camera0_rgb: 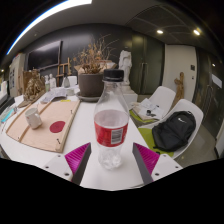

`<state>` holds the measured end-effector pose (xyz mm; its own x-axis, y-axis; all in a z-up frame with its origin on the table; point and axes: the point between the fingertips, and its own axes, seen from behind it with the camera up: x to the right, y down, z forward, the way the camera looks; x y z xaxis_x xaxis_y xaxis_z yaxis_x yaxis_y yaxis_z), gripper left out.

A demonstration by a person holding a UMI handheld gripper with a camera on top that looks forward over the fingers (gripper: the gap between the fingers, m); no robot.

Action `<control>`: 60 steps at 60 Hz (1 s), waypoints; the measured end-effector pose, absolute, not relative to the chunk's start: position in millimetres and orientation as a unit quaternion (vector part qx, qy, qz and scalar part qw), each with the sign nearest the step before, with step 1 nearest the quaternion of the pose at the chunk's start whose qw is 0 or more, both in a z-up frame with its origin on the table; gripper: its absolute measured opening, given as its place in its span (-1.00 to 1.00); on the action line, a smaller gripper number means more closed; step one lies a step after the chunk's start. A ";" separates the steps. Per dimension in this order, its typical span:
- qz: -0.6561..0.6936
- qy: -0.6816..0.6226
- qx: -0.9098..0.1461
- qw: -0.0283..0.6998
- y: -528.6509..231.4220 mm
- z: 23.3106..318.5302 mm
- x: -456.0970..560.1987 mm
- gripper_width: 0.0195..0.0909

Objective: Pour water

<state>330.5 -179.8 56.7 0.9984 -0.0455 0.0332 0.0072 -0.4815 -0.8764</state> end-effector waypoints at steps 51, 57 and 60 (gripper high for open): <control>-0.190 -0.045 -0.820 0.537 -107.0 118.2 322.7 -0.85; -0.263 -0.099 -0.792 0.542 -85.5 163.2 305.1 -0.84; -0.301 -0.131 -0.775 0.541 -72.2 183.1 289.0 -0.84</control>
